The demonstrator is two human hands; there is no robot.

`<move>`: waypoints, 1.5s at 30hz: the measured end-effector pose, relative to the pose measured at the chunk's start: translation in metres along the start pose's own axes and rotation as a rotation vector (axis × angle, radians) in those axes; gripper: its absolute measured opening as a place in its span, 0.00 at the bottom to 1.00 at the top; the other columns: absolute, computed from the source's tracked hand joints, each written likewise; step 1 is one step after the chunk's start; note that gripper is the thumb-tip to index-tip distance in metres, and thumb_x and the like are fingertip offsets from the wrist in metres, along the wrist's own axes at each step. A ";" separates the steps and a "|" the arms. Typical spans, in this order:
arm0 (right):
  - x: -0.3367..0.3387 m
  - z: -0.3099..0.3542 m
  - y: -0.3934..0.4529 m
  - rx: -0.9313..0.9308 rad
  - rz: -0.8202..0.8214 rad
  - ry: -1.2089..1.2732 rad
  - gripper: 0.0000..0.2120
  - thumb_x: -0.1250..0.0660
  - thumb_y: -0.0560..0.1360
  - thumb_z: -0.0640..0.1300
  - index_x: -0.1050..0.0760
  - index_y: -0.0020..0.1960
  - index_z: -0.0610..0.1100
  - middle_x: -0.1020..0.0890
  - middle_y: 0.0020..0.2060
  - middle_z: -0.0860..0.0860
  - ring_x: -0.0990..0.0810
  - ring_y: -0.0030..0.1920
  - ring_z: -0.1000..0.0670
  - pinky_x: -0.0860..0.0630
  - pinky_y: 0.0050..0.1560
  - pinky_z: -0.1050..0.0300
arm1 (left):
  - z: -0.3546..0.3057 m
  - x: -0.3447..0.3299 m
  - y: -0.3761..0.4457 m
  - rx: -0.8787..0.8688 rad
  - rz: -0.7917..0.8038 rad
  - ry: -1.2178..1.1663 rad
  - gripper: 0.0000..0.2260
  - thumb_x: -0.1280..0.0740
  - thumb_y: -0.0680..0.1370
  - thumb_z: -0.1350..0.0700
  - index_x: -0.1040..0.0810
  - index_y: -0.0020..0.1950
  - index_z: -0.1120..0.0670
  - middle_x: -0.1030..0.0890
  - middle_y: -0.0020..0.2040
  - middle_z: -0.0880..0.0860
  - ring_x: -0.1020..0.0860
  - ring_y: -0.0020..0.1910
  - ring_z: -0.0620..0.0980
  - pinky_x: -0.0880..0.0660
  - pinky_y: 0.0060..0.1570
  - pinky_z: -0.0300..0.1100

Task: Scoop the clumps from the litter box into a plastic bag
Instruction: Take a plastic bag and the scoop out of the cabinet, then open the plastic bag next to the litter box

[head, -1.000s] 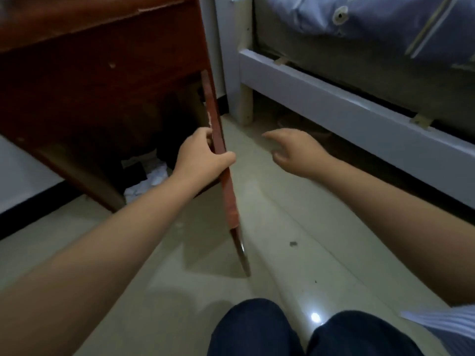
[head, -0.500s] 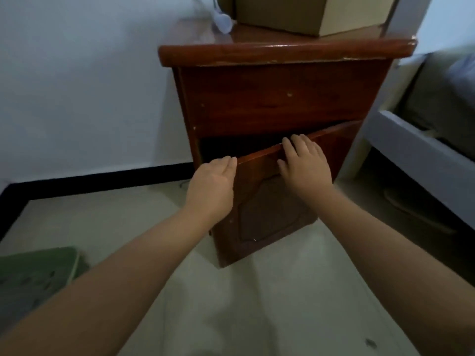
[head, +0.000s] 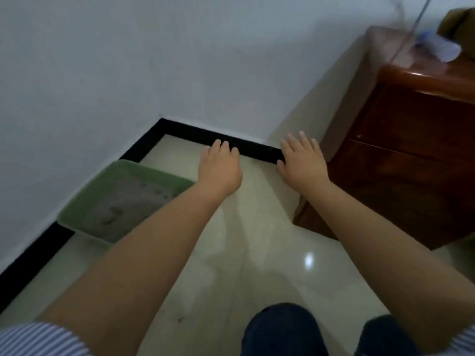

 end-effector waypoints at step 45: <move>-0.295 0.320 0.076 0.781 0.269 -0.013 0.25 0.42 0.77 0.35 0.43 0.72 0.38 0.35 0.67 0.39 0.35 0.66 0.41 0.32 0.62 0.50 | 0.238 -0.318 -0.186 1.312 0.012 -0.839 0.33 0.37 0.78 0.50 0.53 0.77 0.51 0.22 0.60 0.60 0.21 0.55 0.59 0.26 0.54 0.46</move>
Point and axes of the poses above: each hand's wrist, its own y-axis towards the middle knuckle, its own x-axis out of the back of the hand, z = x × y, the point moved 7 cm from there along y, towards the middle knuckle
